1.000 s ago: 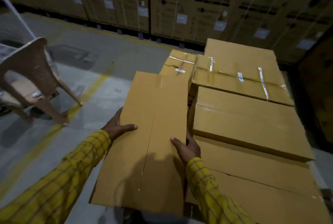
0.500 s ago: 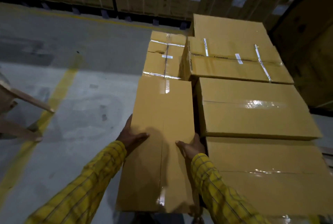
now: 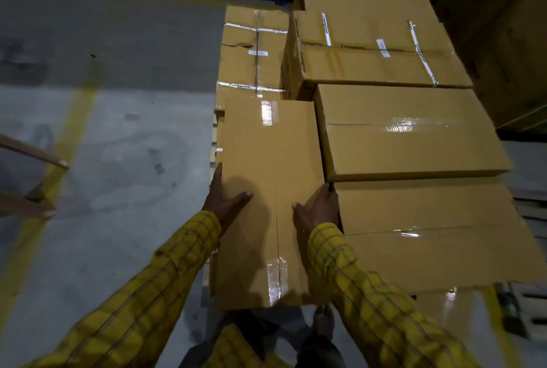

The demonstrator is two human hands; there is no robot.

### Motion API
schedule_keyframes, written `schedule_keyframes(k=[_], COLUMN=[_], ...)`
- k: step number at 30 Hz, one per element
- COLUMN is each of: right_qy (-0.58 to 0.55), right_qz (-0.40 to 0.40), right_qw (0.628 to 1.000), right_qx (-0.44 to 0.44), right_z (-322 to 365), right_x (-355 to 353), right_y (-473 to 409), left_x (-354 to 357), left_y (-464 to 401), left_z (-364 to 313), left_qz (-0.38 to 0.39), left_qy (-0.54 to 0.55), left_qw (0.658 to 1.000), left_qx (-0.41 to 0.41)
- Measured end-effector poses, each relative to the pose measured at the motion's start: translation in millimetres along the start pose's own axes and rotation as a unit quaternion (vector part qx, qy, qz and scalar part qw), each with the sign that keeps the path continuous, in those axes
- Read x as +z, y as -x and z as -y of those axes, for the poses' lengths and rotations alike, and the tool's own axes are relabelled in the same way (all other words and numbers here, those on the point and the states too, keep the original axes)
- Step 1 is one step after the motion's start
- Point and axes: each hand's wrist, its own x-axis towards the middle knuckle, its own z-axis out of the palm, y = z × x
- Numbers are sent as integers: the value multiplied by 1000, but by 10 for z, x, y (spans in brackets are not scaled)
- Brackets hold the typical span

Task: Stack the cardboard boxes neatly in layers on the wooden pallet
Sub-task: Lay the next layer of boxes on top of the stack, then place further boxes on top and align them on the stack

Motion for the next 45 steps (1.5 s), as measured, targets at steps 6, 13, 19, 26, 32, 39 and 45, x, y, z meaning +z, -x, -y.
schedule_keyframes(k=[6, 13, 19, 26, 32, 39, 45], right_qy=[50, 97, 49, 32, 67, 19, -77], right_qz=[-30, -45, -11, 4, 10, -65, -152], right_qw=[997, 992, 996, 992, 990, 983, 980], right_qx=[-55, -69, -73, -123, -124, -170, -105], right_z=[-86, -246, -279, -485, -456, -625, -1747], right_x=[53, 200, 144, 146, 121, -232, -881], right_y=[172, 412, 317, 263, 294, 525, 699], left_x=[53, 173, 159, 168, 224, 834, 2268], left_y=[-32, 98, 49, -21, 2, 452, 1109], left_z=[102, 72, 132, 245, 171, -131, -603], left_qz=[-17, -54, -60, -68, -92, -17, 112], left_qy=[2, -25, -33, -45, -151, -310, -250], left_qw=[1000, 998, 997, 996, 984, 933, 908], left_qx=[8, 20, 36, 33, 16, 180, 317])
